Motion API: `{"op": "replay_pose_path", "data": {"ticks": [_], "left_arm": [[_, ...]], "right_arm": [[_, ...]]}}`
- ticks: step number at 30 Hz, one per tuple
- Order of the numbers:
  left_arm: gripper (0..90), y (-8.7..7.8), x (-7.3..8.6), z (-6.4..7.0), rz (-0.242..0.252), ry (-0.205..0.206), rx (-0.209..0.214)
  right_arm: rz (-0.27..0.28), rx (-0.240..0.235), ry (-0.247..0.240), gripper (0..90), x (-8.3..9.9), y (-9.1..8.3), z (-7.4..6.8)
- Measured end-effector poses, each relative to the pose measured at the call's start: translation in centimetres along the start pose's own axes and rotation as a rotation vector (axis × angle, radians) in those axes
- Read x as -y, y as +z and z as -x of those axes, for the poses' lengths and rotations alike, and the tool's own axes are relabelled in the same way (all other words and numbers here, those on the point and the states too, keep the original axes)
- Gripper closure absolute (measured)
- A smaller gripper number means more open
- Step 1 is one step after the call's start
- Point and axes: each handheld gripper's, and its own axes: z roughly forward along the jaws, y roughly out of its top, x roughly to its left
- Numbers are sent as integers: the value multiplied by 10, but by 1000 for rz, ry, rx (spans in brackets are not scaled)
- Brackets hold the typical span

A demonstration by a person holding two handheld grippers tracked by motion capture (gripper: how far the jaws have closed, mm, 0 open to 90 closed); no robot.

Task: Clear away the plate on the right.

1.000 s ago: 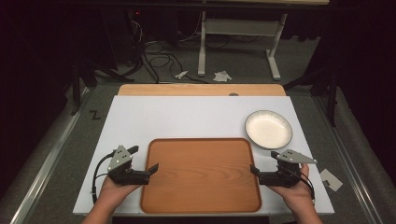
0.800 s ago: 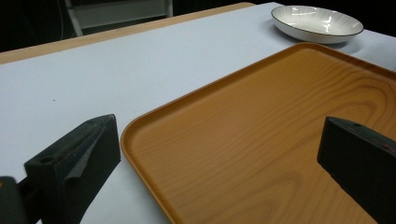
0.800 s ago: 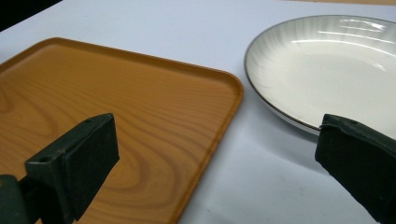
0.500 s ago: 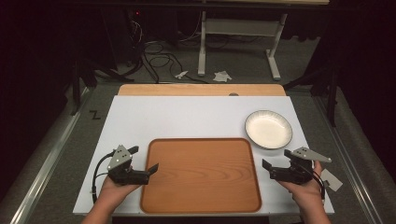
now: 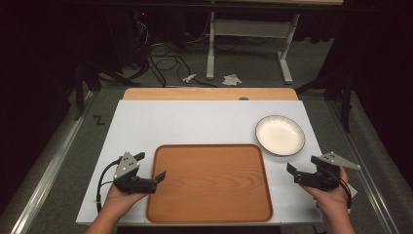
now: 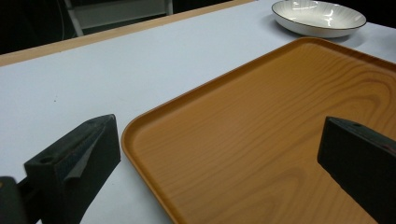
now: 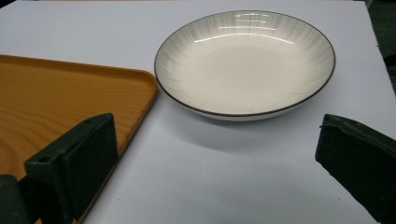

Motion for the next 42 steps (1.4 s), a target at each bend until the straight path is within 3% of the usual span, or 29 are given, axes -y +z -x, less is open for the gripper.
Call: {"op": "replay_pose_path", "data": {"ticks": [6, 8, 12, 17, 25, 29, 34, 37, 42], "left_arm": [[2, -3, -2, -1, 10, -3, -8], [2, -4, -2, 0, 12, 1, -10], [2, -2, -1, 0, 6, 5, -7], [2, -3, -1, 0, 11, 10, -8], [2, -7, -2, -1, 34, -3, -14], [2, -6, -2, -1, 31, 1, -5], [2, -7, -2, 1, 42, 10, -10], [2, -6, -1, 1, 33, 4, -7], [3, -8, 2, 4, 47, 26, -26]], "right_arm": [[-8, 21, 4, 0, -1, 3, 6], [-17, 22, 40, 0, -2, 6, 6], [-25, 33, 61, 0, -11, 13, 5], [-47, 48, 37, 0, -22, 24, 2], [-68, 85, 21, 0, -43, 41, 10], [-54, 123, 68, 0, -51, 55, 20], [-26, 139, 71, 0, -50, 61, 29], [26, 122, 151, 0, -51, 59, 39], [-33, 118, 206, 0, -43, 67, 52]]}}
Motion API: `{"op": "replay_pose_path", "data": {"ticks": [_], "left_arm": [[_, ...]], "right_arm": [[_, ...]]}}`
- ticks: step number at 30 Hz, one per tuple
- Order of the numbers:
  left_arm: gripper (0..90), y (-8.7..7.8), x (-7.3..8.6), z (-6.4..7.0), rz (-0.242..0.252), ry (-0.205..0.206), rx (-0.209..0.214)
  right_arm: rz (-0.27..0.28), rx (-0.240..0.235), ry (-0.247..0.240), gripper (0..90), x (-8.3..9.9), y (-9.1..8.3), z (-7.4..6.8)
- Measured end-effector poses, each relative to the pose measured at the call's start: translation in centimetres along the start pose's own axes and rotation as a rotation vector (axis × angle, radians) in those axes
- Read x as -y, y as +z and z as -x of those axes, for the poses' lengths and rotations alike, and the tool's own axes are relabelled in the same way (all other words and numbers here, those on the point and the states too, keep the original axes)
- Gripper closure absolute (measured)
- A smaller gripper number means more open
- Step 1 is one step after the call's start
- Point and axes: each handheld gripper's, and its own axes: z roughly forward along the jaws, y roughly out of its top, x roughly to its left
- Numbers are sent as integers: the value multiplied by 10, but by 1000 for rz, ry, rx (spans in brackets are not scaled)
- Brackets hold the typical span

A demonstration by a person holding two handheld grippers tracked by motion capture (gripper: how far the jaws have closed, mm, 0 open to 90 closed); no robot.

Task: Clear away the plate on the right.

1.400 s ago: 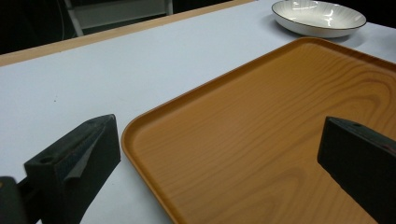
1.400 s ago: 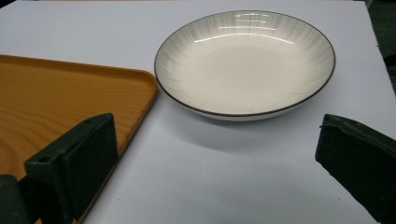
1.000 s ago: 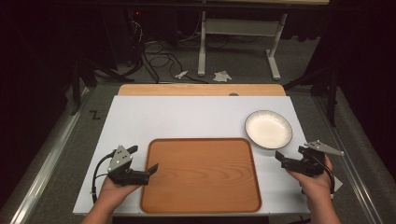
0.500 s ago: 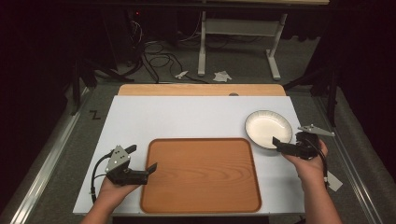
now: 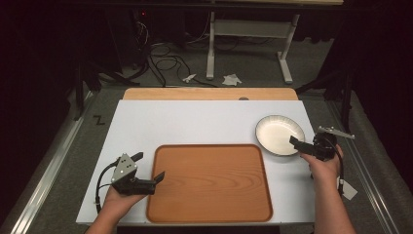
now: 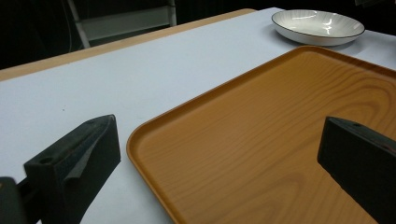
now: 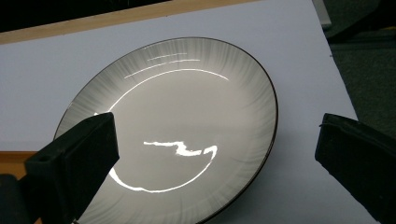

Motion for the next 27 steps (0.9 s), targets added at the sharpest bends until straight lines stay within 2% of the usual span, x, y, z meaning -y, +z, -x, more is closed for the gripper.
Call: {"op": "replay_pose_path", "data": {"ticks": [4, 5, 7, 11, 13, 16, 18, 27], "left_arm": [[4, 0, 6, -3, -20, 2, 14], [5, 0, 8, -4, -31, -3, 29], [5, 1, 12, -6, -51, -12, 24], [3, -2, 14, -9, -41, -26, 0], [3, -4, 14, -9, -32, -27, -7], [5, -5, 14, -10, -33, -41, -2], [5, -5, 14, -10, -31, -39, -2], [8, -6, 13, -7, -34, -32, 17]], "right_arm": [[-23, -5, 23, 18, 2, 4, 8], [-34, -18, 38, 25, 3, 6, 10], [-40, -39, 62, 25, 4, 10, 13], [-55, -40, 78, 44, 5, 16, 14], [-61, -54, 100, 70, 6, 19, 17], [-68, -59, 142, 159, 7, 22, 20], [-76, -75, 173, 161, 9, 25, 22], [-90, -128, 253, 241, 13, 28, 31]]}}
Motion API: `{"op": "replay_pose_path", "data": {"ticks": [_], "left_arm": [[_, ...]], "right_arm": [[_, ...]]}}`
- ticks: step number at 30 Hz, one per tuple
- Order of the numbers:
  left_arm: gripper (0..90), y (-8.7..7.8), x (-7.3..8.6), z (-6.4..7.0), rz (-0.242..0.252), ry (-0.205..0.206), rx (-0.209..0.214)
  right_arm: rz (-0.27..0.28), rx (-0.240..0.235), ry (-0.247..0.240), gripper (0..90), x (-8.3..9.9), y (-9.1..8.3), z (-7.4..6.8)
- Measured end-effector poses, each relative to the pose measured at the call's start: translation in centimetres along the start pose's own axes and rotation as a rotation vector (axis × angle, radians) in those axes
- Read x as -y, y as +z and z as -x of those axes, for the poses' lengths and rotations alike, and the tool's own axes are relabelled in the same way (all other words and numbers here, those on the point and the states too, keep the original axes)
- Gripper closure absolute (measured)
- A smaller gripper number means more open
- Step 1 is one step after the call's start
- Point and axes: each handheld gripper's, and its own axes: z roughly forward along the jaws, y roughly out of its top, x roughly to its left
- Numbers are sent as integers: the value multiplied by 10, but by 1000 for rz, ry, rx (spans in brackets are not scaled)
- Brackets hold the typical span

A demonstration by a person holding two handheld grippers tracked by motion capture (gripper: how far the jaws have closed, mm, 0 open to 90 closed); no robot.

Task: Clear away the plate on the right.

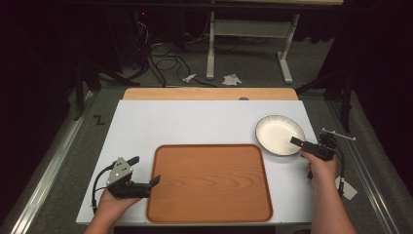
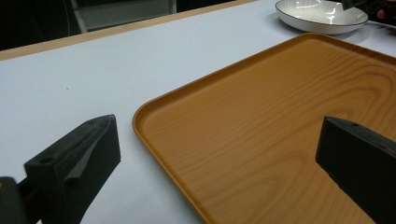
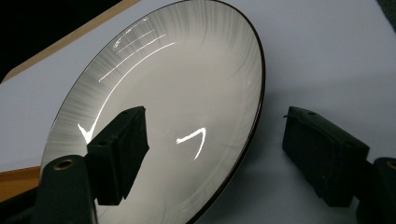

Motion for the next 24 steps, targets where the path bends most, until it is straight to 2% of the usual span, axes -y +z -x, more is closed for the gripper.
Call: {"op": "replay_pose_path", "data": {"ticks": [3, 6, 10, 13, 15, 17, 18, 19, 20, 24], "left_arm": [[8, 0, 0, 0, -1, 4, 2], [8, 0, -1, 1, 0, 6, 7], [8, 0, -1, 2, -3, 11, 10], [8, 1, -1, 3, -8, 12, 15], [8, 1, -1, 3, -11, 13, 16], [8, 1, -1, 2, -10, 9, 17], [8, 1, -1, 2, -10, 8, 19], [8, 1, -1, 2, -11, 8, 20], [8, 2, 0, 2, -15, 11, 20], [8, 2, 0, 2, -17, 6, 22]], "right_arm": [[7, -9, 19, 290, 1, -1, 2], [9, -42, 47, 334, 1, -1, 5], [10, -55, 129, 391, 2, -2, 10], [9, -39, 106, 458, 3, -3, 11], [5, -40, 122, 464, 4, -4, 11], [3, -28, 109, 502, 4, -4, 10], [-2, -34, 106, 561, 3, -4, 11], [-22, -61, 125, 559, 3, -2, 11], [-17, -68, 124, 570, 4, -1, 12], [-25, -71, 149, 597, 2, 0, 12]]}}
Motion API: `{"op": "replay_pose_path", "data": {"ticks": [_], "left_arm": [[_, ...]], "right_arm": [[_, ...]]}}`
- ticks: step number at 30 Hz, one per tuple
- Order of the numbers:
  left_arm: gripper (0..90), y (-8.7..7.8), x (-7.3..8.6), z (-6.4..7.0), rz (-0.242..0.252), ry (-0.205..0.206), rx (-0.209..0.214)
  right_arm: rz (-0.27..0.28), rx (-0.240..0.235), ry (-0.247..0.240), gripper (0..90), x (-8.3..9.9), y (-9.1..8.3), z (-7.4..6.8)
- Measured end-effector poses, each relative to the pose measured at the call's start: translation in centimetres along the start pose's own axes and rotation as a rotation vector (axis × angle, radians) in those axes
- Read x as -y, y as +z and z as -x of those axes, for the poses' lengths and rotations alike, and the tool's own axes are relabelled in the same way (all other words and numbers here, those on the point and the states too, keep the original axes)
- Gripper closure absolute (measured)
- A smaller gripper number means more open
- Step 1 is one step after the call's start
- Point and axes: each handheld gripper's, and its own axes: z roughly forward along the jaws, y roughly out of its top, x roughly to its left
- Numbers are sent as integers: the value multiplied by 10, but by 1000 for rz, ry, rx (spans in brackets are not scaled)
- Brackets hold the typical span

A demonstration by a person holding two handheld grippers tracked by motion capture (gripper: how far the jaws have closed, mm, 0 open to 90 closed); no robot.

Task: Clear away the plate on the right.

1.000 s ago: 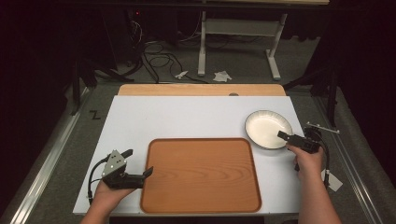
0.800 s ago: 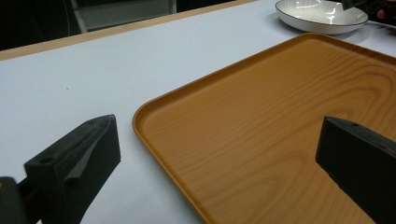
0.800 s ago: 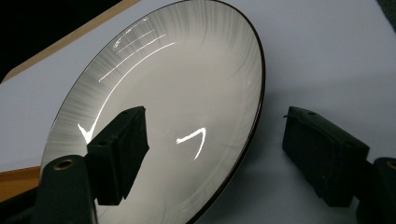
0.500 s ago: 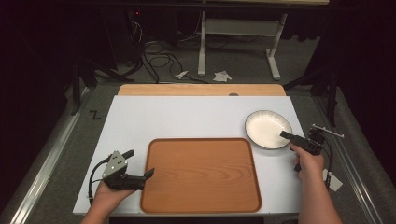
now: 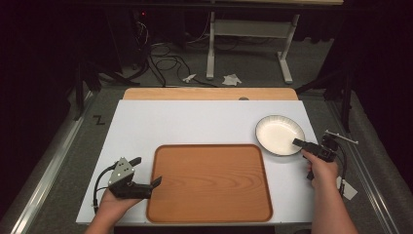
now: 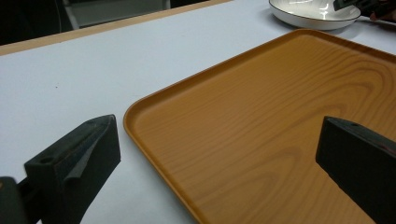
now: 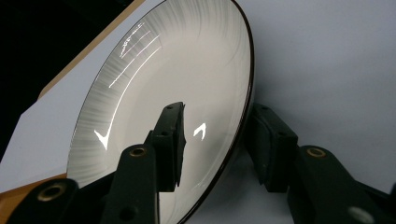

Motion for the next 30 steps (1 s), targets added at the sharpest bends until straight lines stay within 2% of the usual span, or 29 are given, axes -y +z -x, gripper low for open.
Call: {"op": "replay_pose_path", "data": {"ticks": [5, 9, 14, 17, 23, 26, 30], "left_arm": [[8, -2, -1, 0, 11, -8, 3], [8, -1, 0, -2, 13, -22, -1], [11, -5, 0, -2, 19, -28, -7], [15, -5, -2, -2, 28, -20, 5], [19, -3, -2, -2, 22, -21, 12], [19, -5, -3, 0, 27, -14, 11], [21, -5, -3, 2, 23, -1, 10]], "right_arm": [[-15, -17, 53, 665, -1, -1, 4], [-21, -26, 76, 679, -1, -1, 6], [-33, -17, 79, 700, -1, -2, 5], [-32, -6, 74, 734, -1, -1, 6], [-33, -24, 103, 754, -1, 0, 8], [-36, -10, 89, 809, -2, 1, 8], [-29, -31, 100, 823, -2, 3, 11]]}}
